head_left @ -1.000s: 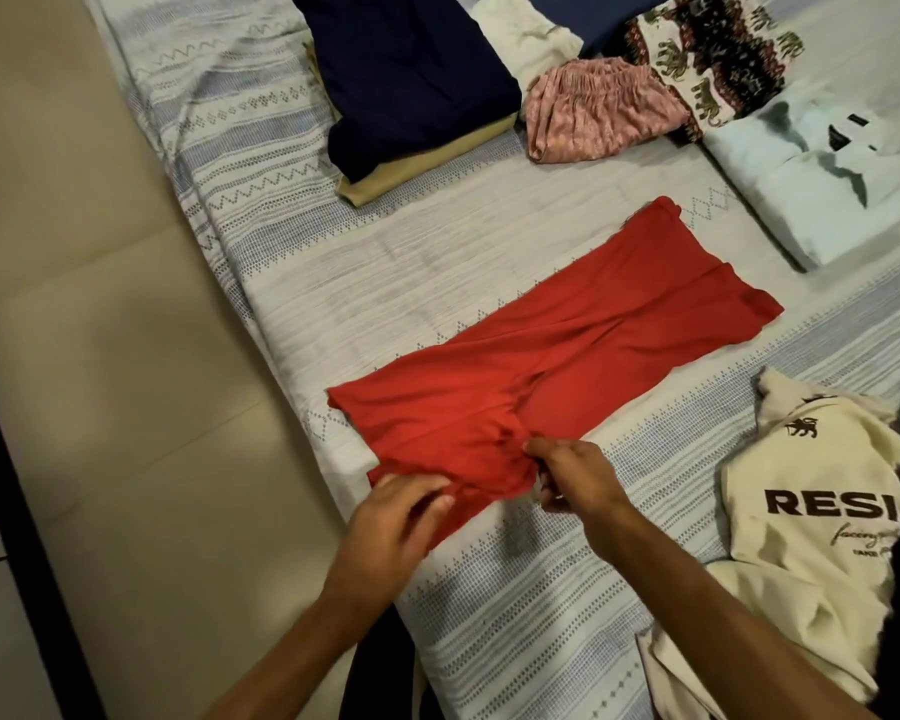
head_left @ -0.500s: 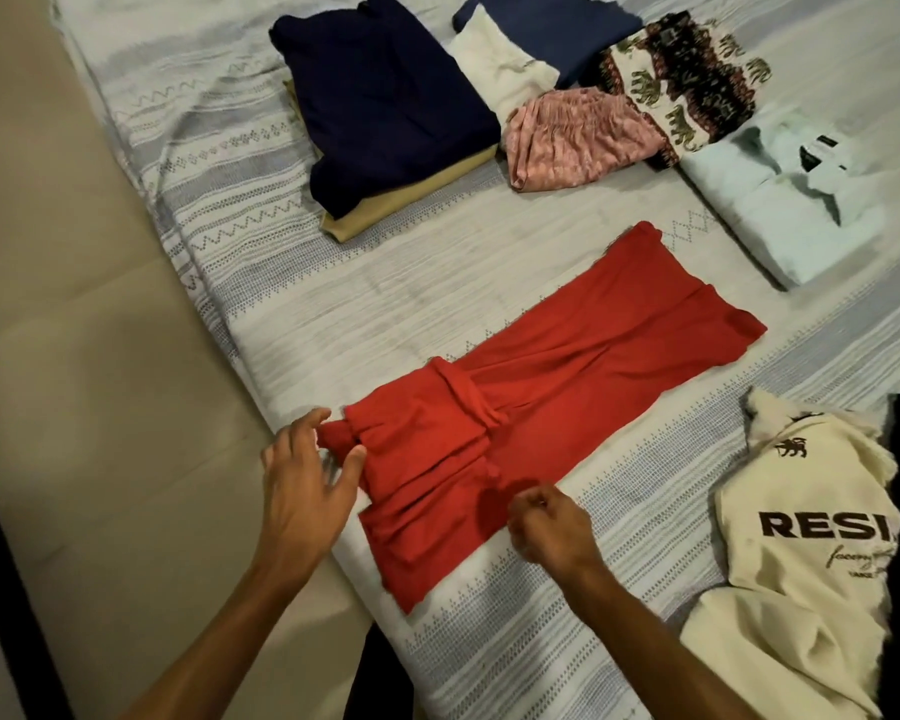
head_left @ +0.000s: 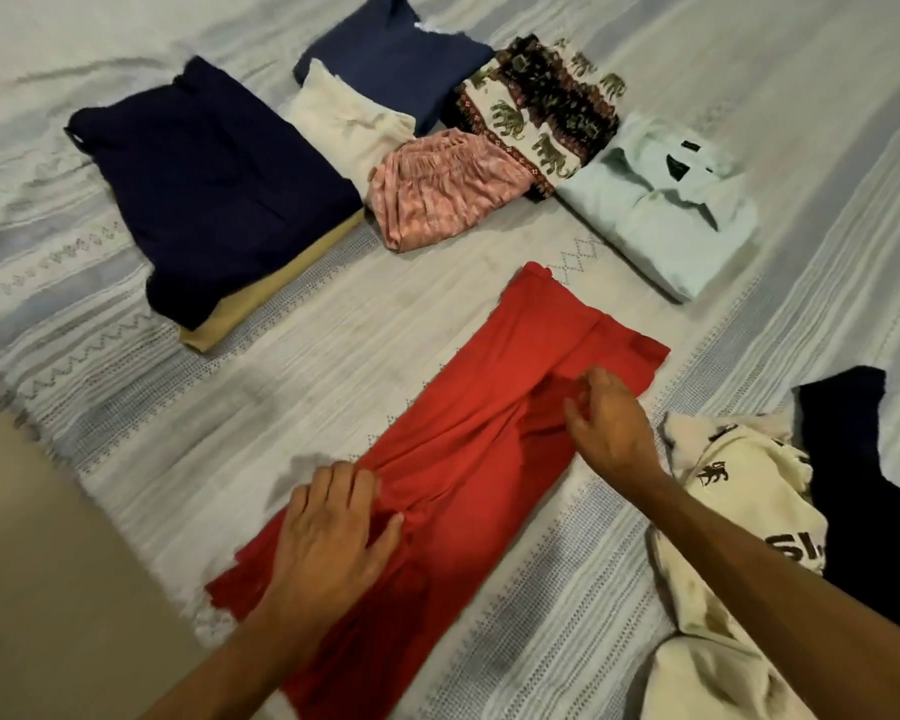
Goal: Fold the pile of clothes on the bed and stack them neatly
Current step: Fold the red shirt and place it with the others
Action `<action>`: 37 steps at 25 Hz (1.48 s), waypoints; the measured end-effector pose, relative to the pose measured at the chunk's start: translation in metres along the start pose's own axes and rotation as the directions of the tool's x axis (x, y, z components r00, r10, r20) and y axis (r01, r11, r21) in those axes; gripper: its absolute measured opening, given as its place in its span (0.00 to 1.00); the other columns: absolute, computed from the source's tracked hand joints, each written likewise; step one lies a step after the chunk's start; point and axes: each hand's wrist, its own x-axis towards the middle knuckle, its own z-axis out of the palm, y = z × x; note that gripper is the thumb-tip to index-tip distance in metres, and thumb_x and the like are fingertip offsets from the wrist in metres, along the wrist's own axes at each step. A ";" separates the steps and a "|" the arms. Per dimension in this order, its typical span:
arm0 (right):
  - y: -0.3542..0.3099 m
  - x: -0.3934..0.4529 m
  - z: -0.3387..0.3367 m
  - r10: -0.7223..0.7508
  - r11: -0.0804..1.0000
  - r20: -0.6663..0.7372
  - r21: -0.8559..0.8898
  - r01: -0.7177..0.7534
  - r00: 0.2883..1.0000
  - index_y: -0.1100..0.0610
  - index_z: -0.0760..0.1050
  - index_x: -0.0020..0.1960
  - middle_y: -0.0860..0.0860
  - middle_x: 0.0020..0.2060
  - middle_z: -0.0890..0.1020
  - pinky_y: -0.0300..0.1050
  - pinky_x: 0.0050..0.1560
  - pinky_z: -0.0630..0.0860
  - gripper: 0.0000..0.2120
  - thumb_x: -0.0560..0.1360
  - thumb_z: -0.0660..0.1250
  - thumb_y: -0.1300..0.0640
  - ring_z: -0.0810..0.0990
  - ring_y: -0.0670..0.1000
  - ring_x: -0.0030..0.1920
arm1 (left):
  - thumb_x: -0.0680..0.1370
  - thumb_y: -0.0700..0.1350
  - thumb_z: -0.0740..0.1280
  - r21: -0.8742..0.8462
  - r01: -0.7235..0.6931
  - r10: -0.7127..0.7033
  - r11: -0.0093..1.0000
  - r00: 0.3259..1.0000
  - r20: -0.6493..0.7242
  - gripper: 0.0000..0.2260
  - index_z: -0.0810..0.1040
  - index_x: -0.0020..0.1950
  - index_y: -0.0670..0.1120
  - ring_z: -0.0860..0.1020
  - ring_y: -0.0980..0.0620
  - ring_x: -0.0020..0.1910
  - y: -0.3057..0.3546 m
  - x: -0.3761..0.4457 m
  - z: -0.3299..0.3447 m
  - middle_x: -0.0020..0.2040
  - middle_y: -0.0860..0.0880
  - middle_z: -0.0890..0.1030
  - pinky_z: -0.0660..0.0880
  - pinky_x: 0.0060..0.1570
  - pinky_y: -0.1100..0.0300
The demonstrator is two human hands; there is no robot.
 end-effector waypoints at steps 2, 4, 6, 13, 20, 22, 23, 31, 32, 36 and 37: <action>-0.024 -0.013 0.015 -0.117 0.980 0.130 0.177 0.094 0.985 0.52 0.80 0.52 0.46 0.44 0.84 0.47 0.45 0.78 0.03 0.79 0.70 0.54 0.83 0.48 0.43 | 0.75 0.64 0.68 0.059 0.006 -0.008 0.998 1.000 0.029 0.18 0.78 0.51 0.50 0.76 0.43 0.48 0.002 -0.029 0.014 0.47 0.49 0.78 0.71 0.46 0.46; -0.053 -0.047 0.042 -0.239 0.933 0.367 0.342 0.108 0.899 0.49 0.82 0.53 0.43 0.41 0.85 0.42 0.46 0.79 0.05 0.77 0.73 0.51 0.82 0.40 0.39 | 0.73 0.64 0.67 0.114 0.030 -0.040 0.993 0.996 0.082 0.19 0.80 0.50 0.50 0.77 0.42 0.46 -0.006 -0.061 0.030 0.46 0.49 0.80 0.70 0.44 0.46; -0.076 -0.081 0.072 -0.235 0.928 0.543 0.373 0.019 0.807 0.46 0.80 0.59 0.43 0.37 0.83 0.37 0.43 0.76 0.15 0.75 0.75 0.43 0.79 0.38 0.35 | 0.73 0.62 0.63 0.148 0.036 -0.045 0.988 0.997 0.056 0.20 0.83 0.50 0.49 0.78 0.41 0.44 -0.014 -0.083 0.042 0.45 0.48 0.81 0.71 0.43 0.47; -0.095 -0.114 0.102 -0.073 0.804 0.602 0.508 -0.310 0.795 0.54 0.82 0.49 0.51 0.28 0.80 0.39 0.26 0.71 0.07 0.78 0.74 0.51 0.75 0.47 0.23 | 0.77 0.59 0.63 0.050 -0.026 0.031 0.998 0.993 -0.110 0.15 0.83 0.40 0.53 0.79 0.48 0.34 -0.020 -0.094 0.040 0.34 0.55 0.80 0.64 0.40 0.52; -0.066 -0.116 0.089 0.007 0.848 0.711 0.369 -0.381 0.703 0.54 0.81 0.51 0.54 0.31 0.83 0.44 0.34 0.77 0.05 0.76 0.74 0.60 0.79 0.53 0.27 | 0.71 0.58 0.64 0.064 -0.141 0.145 0.988 0.988 -0.062 0.12 0.81 0.35 0.54 0.76 0.51 0.32 0.007 -0.107 0.049 0.30 0.55 0.77 0.61 0.39 0.53; -0.071 -0.113 0.084 -0.018 0.862 0.687 0.378 -0.337 0.727 0.53 0.81 0.50 0.55 0.32 0.84 0.43 0.34 0.78 0.05 0.76 0.74 0.58 0.80 0.53 0.27 | 0.72 0.61 0.65 0.002 -0.084 0.084 0.996 0.996 0.003 0.13 0.80 0.36 0.54 0.78 0.52 0.32 0.011 -0.102 0.047 0.31 0.55 0.77 0.64 0.40 0.53; -0.072 -0.108 0.081 -0.033 0.877 0.632 0.390 -0.280 0.775 0.51 0.81 0.49 0.53 0.32 0.84 0.43 0.34 0.78 0.04 0.76 0.74 0.56 0.80 0.50 0.27 | 0.74 0.62 0.66 -0.039 -0.063 0.063 0.997 0.998 0.003 0.14 0.80 0.38 0.54 0.78 0.51 0.34 0.013 -0.097 0.043 0.32 0.56 0.78 0.67 0.39 0.53; -0.017 0.055 0.027 0.045 0.999 -0.040 -0.012 -0.045 0.998 0.60 0.68 0.71 0.61 0.64 0.75 0.60 0.66 0.73 0.36 0.75 0.71 0.36 0.72 0.62 0.67 | 0.86 0.59 0.55 -0.172 -0.096 0.103 0.980 0.994 0.032 0.26 0.56 0.84 0.58 0.50 0.53 0.84 0.054 0.020 0.024 0.85 0.56 0.53 0.52 0.81 0.52; -0.007 0.079 0.021 0.116 0.992 -0.041 -0.055 -0.118 0.992 0.61 0.65 0.74 0.63 0.68 0.73 0.62 0.69 0.71 0.43 0.73 0.72 0.33 0.70 0.64 0.70 | 0.87 0.60 0.53 -0.140 -0.104 0.112 0.985 0.992 0.050 0.28 0.50 0.85 0.56 0.44 0.52 0.84 0.057 0.039 0.032 0.86 0.54 0.47 0.47 0.82 0.51; 0.020 0.134 0.018 0.235 0.960 0.044 -0.167 -0.224 0.971 0.57 0.62 0.77 0.60 0.72 0.68 0.69 0.70 0.68 0.57 0.62 0.71 0.21 0.67 0.64 0.73 | 0.86 0.66 0.47 -0.067 -0.129 0.138 0.989 0.976 0.168 0.30 0.44 0.85 0.57 0.42 0.51 0.84 0.051 0.080 0.076 0.86 0.53 0.43 0.51 0.81 0.42; 0.023 0.141 0.018 0.240 0.953 0.044 -0.201 -0.227 0.970 0.56 0.64 0.75 0.59 0.71 0.69 0.69 0.69 0.68 0.57 0.60 0.71 0.21 0.67 0.63 0.73 | 0.86 0.66 0.47 -0.063 -0.126 0.135 0.990 0.976 0.171 0.30 0.45 0.85 0.57 0.42 0.51 0.84 0.050 0.081 0.083 0.86 0.52 0.44 0.52 0.81 0.42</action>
